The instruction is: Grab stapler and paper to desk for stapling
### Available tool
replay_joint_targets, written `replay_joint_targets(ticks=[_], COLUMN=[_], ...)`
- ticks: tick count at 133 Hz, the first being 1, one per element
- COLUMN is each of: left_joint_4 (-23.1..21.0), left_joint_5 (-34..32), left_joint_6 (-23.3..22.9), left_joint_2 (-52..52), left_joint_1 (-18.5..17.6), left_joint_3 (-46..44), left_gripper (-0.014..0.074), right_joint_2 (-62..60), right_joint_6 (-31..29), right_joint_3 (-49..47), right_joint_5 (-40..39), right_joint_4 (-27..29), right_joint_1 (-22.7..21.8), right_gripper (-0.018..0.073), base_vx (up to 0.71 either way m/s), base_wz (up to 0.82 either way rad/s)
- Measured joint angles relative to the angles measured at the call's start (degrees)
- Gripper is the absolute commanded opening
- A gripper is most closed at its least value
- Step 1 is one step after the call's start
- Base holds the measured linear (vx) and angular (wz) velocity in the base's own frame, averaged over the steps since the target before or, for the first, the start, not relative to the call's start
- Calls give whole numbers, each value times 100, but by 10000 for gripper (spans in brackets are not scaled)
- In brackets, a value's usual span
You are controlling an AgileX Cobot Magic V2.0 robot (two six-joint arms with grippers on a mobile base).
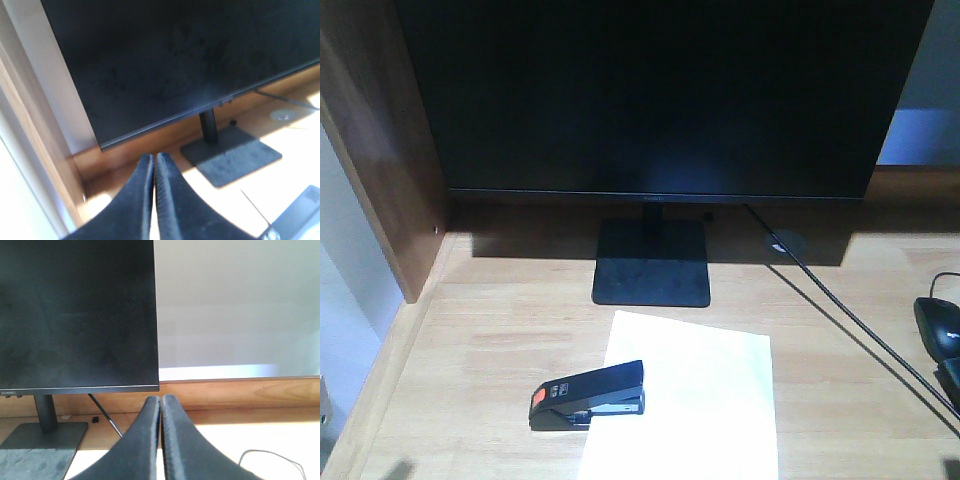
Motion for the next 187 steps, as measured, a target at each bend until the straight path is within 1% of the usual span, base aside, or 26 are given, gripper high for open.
replay_joint_targets(ticks=[9, 21, 30, 39, 50, 64, 76, 105, 127, 142, 159, 187], left_joint_4=[-183, -666, -833, -946, -976, -1125, -1257, -1409, -1690, -1768, -1763, -1658], left_joint_5=[97, 174, 189, 189, 230, 337, 376, 474, 517, 375, 139, 121], left_joint_6=[0, 0, 0, 0, 0, 0, 0, 0, 0, 0, 0, 0], left_joint_2=[0, 0, 0, 0, -63, -361, -747, -1824, -1988, -1988, -1988, -1988], left_joint_1=[0, 20, 114, 291, 510, 828, 1131, 1765, 2128, 2185, 2191, 2191], left_joint_3=[0, 0, 0, 0, 0, 85, 352, 1109, 1630, 1871, 1874, 1874], left_gripper=[-6, -6, -6, -6, -6, -6, -6, -6, -6, -6, -6, -6], right_joint_2=[0, 0, 0, 0, 0, 0, 0, 0, 0, 0, 0, 0], right_joint_6=[0, 0, 0, 0, 0, 0, 0, 0, 0, 0, 0, 0], right_joint_3=[0, 0, 0, 0, 0, 0, 0, 0, 0, 0, 2, 2], right_joint_5=[0, 0, 0, 0, 0, 0, 5, 5, 16, 16, 16, 16], right_joint_4=[0, 0, 0, 0, 0, 0, 0, 0, 0, 0, 0, 0], right_joint_1=[0, 0, 0, 0, 0, 0, 0, 0, 0, 0, 0, 0], right_gripper=[-10, -10, -10, -10, -10, -10, -10, -10, -10, -10, -10, -10], base_vx=[0, 0, 0, 0, 0, 0, 0, 0, 0, 0, 0, 0], base_wz=[0, 0, 1, 1, 1, 0, 0, 0, 0, 0, 0, 0])
